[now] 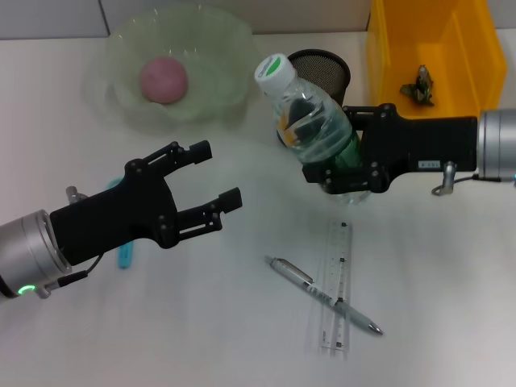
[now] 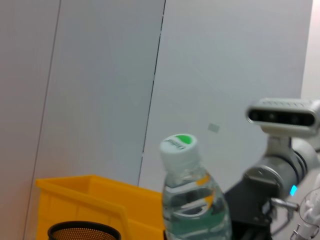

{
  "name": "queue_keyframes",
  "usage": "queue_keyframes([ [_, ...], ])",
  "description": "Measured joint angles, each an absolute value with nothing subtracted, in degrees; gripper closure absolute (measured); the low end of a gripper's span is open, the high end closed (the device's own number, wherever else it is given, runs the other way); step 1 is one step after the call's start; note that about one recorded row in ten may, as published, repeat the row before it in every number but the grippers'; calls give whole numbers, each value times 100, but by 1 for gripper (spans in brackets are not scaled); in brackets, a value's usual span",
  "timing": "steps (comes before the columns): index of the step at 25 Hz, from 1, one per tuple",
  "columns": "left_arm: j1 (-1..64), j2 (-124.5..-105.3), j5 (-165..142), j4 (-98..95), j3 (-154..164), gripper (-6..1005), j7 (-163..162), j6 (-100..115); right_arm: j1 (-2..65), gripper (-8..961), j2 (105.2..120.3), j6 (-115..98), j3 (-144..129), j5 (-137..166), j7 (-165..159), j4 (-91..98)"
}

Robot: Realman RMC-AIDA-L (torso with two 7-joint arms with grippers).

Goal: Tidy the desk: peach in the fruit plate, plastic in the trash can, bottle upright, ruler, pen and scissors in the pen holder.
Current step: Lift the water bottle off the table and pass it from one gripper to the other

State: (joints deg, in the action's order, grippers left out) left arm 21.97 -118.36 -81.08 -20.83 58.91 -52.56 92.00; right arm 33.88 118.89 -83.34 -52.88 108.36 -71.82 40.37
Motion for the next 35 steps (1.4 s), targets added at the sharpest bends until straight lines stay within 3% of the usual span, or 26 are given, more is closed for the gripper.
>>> queue_keyframes([
  [11,2205,-11839,-8103,-2010,5728,197,-5265,9280,3029,201,11910,-8279,-5281,9220,-5361,2566],
  [26,2206,-11830,-8104,-2013,5659,203,-5219,9377,3269,201,11973,-7974,-5277,8218,-3547,733],
  [35,2207,-11829,-8104,-2013,5621,207,-5212,9372,3329,201,11977,-7909,-5280,8130,-3460,599],
])
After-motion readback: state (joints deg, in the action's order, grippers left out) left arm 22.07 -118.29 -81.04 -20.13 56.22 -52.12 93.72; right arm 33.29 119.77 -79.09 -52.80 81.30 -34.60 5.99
